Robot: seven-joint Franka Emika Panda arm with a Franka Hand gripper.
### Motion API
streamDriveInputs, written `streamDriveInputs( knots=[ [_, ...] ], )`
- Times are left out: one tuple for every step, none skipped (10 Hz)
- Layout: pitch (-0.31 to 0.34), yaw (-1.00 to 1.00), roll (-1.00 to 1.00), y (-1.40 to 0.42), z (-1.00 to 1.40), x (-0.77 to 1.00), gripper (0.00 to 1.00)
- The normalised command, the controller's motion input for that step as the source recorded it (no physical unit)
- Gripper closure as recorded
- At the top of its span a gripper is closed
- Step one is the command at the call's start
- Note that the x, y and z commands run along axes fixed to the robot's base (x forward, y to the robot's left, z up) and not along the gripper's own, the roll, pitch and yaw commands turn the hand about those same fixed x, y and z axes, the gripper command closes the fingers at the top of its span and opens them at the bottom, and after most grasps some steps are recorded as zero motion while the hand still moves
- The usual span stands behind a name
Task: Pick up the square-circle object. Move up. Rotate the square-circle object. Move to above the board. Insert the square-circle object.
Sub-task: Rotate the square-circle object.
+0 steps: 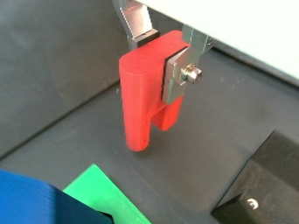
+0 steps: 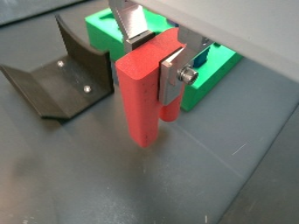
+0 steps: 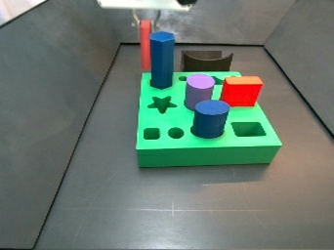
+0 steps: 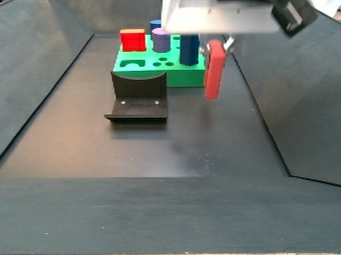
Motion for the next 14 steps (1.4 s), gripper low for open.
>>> streamDriveInputs(
  knots=[
    [-0.068,-0.03,-0.08,0.03,-0.7,0.01,1.0],
    [-0.067,-0.03,-0.07,0.03,-0.54,0.02,1.0],
    [-0.059,-0.03,-0.06,0.03,-0.34,0.02,1.0],
    [-0.051,-0.03,-0.06,0.03,-0.24,0.01,1.0],
    [-0.039,-0.03,-0.06,0.03,-0.23,0.0,1.0],
    [-0.039,-0.03,-0.06,0.03,-0.23,0.0,1.0],
    [-0.039,-0.03,-0.06,0.03,-0.23,0.0,1.0],
    [-0.039,-0.03,-0.06,0.03,-0.23,0.0,1.0],
    [-0.039,-0.03,0.14,0.0,0.0,0.0,0.0],
    [-0.034,0.0,0.13,0.0,1.0,0.0,0.0],
    [-0.013,0.0,0.12,0.0,1.0,-0.02,0.0],
    [0.013,0.0,0.11,-0.01,0.96,-0.03,0.0],
    [0.033,0.01,0.1,-0.01,0.8,-0.02,0.0],
    [0.046,0.01,0.09,-0.01,0.63,-0.01,0.0]
  ],
)
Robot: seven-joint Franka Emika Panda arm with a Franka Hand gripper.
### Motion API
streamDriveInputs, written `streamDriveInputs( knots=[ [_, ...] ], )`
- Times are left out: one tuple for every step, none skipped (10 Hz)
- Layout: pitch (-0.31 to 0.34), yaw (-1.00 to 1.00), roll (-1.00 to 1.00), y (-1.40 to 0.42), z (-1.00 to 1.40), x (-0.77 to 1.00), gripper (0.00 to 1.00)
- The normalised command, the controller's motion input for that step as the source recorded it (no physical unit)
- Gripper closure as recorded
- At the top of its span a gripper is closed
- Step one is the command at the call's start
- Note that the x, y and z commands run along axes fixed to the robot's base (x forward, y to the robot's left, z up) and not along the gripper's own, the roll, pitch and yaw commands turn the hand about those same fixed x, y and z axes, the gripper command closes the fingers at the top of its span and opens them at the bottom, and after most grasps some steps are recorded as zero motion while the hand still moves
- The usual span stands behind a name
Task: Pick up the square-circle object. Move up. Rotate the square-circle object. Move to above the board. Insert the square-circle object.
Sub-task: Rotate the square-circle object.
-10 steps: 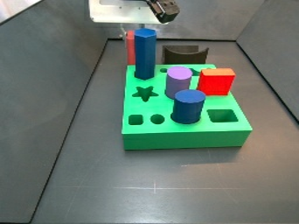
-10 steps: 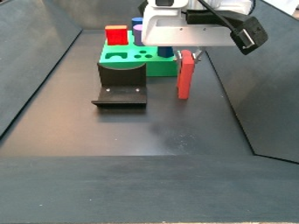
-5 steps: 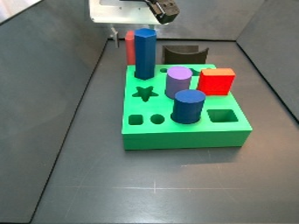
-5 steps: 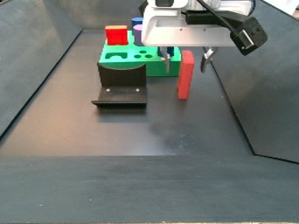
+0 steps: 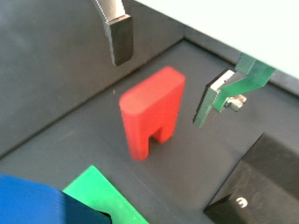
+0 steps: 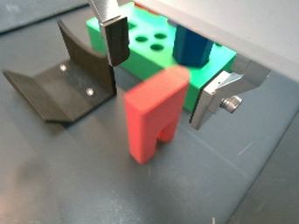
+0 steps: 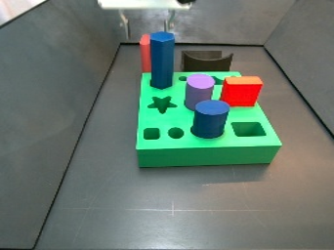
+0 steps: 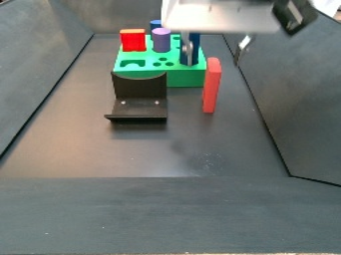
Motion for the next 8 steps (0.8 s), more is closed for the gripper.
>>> streamDriveInputs(
  knots=[
    [0.049,0.01,0.07,-0.01,0.38,-0.01,0.0],
    [0.05,0.01,0.06,-0.01,0.2,0.0,0.0],
    [0.008,-1.0,0.01,0.08,0.0,0.0,0.0],
    [0.006,-1.0,0.01,0.09,-0.01,0.01,0.0],
    [0.005,-1.0,0.0,0.08,0.0,0.01,0.0],
    [0.006,-1.0,0.0,0.05,0.0,0.02,0.0],
    [0.006,-1.0,0.01,0.04,0.0,0.02,0.0],
    [0.007,-1.0,0.01,0.03,0.0,0.02,0.0]
  ],
)
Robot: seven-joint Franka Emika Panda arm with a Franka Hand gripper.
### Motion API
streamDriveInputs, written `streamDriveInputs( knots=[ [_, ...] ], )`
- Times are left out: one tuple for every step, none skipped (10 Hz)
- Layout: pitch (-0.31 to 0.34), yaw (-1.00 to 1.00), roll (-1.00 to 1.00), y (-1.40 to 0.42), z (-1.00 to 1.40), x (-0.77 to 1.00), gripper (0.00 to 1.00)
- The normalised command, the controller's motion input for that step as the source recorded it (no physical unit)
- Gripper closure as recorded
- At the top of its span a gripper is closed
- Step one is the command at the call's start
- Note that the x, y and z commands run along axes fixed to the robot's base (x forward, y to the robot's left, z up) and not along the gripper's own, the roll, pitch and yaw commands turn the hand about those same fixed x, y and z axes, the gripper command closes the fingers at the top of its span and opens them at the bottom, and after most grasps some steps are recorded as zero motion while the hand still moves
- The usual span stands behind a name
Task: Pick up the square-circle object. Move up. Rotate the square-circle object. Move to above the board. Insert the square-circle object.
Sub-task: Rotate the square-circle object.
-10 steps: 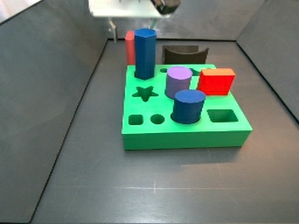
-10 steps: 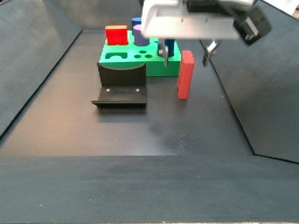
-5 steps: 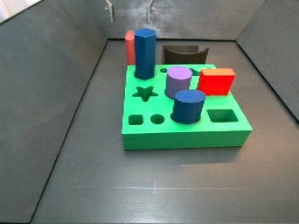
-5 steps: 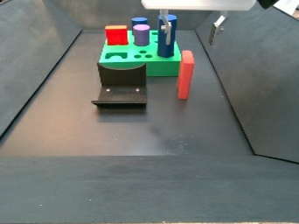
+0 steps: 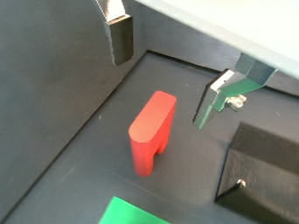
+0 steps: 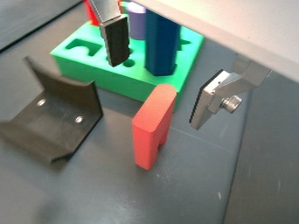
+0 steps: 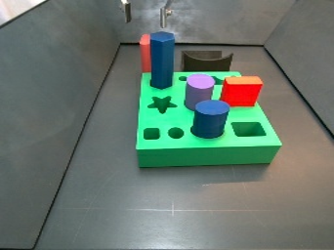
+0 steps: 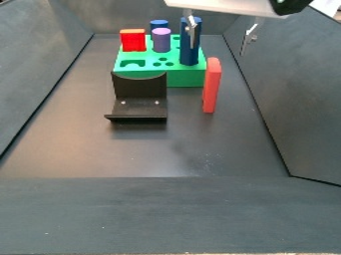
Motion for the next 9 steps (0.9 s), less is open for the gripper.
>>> streamDriveInputs(
  knots=[
    [0.007,-1.0,0.01,0.03,0.0,0.02,0.0],
    [0.008,-1.0,0.01,0.03,-0.01,0.02,0.0],
    [0.008,-1.0,0.01,0.03,-0.01,0.02,0.0],
    [0.008,-1.0,0.01,0.03,-0.01,0.02,0.0],
    [0.009,-1.0,0.01,0.03,-0.01,0.02,0.0],
    [0.01,-1.0,0.01,0.03,-0.01,0.02,0.0],
    [0.011,-1.0,0.01,0.03,-0.01,0.02,0.0],
    [0.012,-1.0,0.01,0.02,-0.01,0.02,0.0],
    [0.013,-1.0,0.01,0.02,-0.01,0.02,0.0]
  ],
)
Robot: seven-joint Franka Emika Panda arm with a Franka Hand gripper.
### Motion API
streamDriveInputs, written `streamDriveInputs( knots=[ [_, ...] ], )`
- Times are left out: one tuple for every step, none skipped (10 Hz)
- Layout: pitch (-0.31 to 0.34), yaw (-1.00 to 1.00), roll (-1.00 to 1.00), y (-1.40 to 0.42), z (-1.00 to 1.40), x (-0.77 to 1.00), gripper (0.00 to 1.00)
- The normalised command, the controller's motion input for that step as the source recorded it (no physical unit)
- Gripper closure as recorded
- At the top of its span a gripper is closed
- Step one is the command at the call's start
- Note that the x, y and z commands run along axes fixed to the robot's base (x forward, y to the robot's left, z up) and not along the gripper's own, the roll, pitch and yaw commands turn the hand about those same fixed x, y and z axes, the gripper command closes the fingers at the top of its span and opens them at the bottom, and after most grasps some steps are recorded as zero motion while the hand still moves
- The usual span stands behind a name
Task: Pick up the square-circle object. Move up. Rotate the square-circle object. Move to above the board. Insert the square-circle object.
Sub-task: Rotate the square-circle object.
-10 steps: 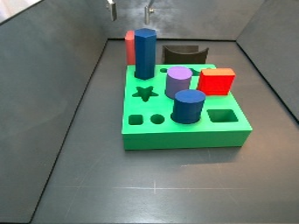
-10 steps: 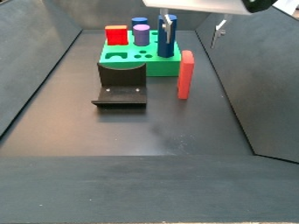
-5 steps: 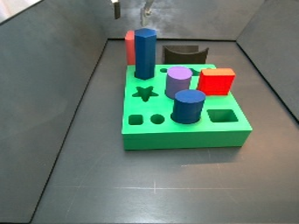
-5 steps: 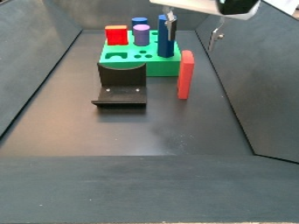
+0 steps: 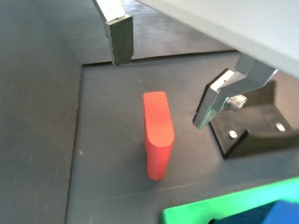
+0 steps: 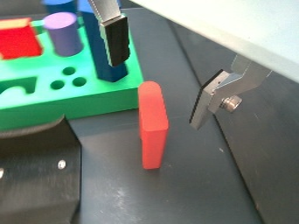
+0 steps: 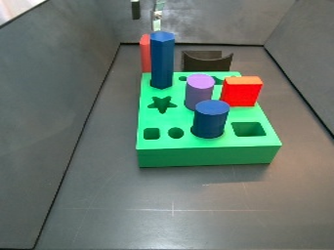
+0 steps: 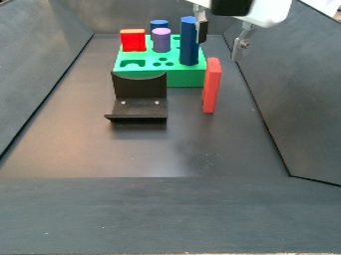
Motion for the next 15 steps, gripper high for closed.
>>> streamDriveInputs(
  knots=[
    [0.014,-1.0,0.01,0.02,-0.01,0.02,0.0],
    [0.017,-1.0,0.01,0.02,-0.01,0.02,0.0],
    [0.019,-1.0,0.01,0.02,-0.01,0.02,0.0],
    [0.021,-1.0,0.02,0.02,-0.01,0.02,0.0],
    [0.026,-1.0,0.02,0.02,-0.01,0.02,0.0],
    [0.035,-1.0,0.02,0.02,-0.01,0.02,0.0],
    [0.035,-0.74,0.02,0.02,-0.01,0.02,0.0],
    [0.035,-0.5,0.02,0.02,-0.01,0.02,0.0],
    [0.035,-0.33,0.02,0.02,-0.01,0.02,0.0],
    [0.035,-0.18,0.02,0.0,-1.0,0.0,0.0],
    [0.019,-0.12,0.03,0.0,-1.0,0.01,0.0],
    [-0.005,-0.08,0.03,0.01,-1.0,0.03,0.0],
    [-0.012,-0.06,0.04,0.01,-1.0,0.03,0.0],
    [-0.02,-0.04,0.04,0.02,-0.89,0.03,0.0],
    [-0.023,-0.03,0.05,0.02,-0.74,0.03,0.0]
  ],
)
